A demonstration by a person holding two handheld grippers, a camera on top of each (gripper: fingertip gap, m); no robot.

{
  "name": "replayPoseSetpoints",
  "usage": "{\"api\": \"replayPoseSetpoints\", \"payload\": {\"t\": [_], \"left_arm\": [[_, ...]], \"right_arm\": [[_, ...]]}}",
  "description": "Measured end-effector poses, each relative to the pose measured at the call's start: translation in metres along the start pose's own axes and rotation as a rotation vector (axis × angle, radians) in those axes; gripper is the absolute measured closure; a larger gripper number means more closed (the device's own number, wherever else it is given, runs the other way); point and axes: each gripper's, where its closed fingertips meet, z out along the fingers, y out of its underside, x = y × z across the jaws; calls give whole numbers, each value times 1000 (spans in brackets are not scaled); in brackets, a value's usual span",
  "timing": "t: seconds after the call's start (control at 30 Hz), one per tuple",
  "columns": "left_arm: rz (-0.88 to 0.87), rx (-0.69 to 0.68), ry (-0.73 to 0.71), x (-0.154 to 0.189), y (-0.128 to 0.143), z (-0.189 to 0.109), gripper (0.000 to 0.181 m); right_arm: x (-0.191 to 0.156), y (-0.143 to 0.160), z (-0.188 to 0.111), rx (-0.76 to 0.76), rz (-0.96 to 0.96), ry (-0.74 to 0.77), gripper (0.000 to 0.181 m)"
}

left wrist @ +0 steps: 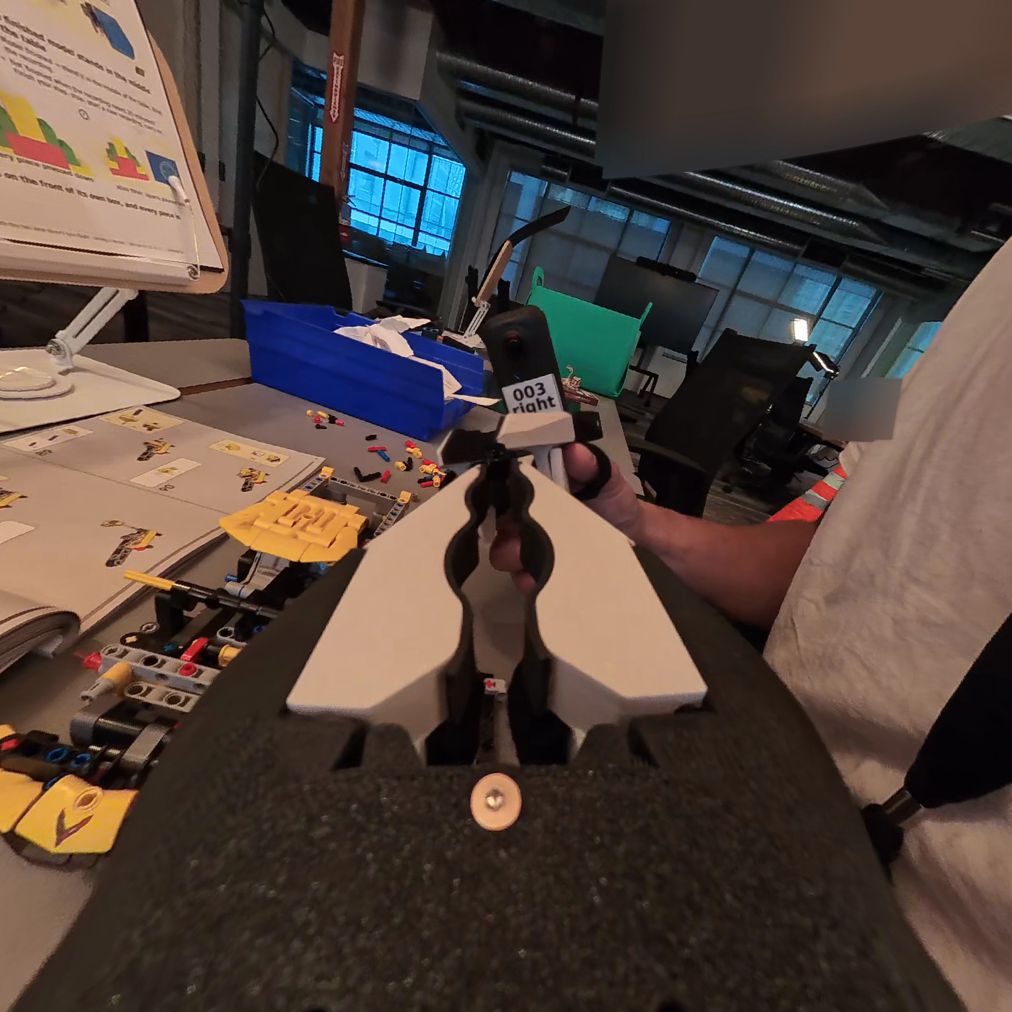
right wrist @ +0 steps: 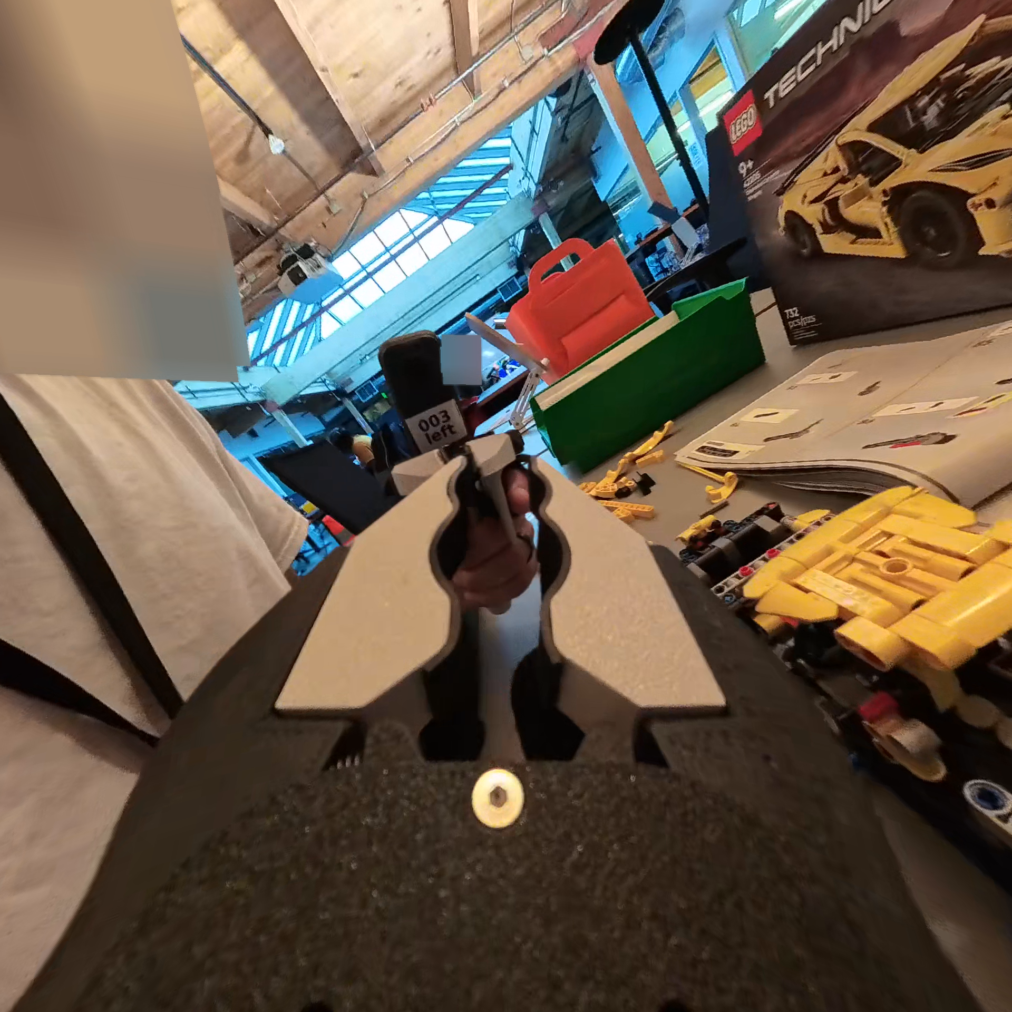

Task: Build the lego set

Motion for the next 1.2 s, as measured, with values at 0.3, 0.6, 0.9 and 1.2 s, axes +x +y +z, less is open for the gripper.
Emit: {"api": "replayPoseSetpoints", "payload": {"t": [0.3, 0.6, 0.9, 1.2], "left_arm": [[-18, 3, 17, 6, 2, 5, 174], [-21, -8, 27, 8, 5, 8, 174], [-9, -39, 22, 10, 11, 11, 174], [-8, -45, -7, 5, 11, 12, 174]], "right_arm": [[-11, 1, 1, 8, 29, -78, 167], [-20, 1, -1, 1, 54, -151, 170], [-18, 7, -2, -47, 13, -131, 175], [-14, 10, -3, -75, -39, -86, 174]]}}
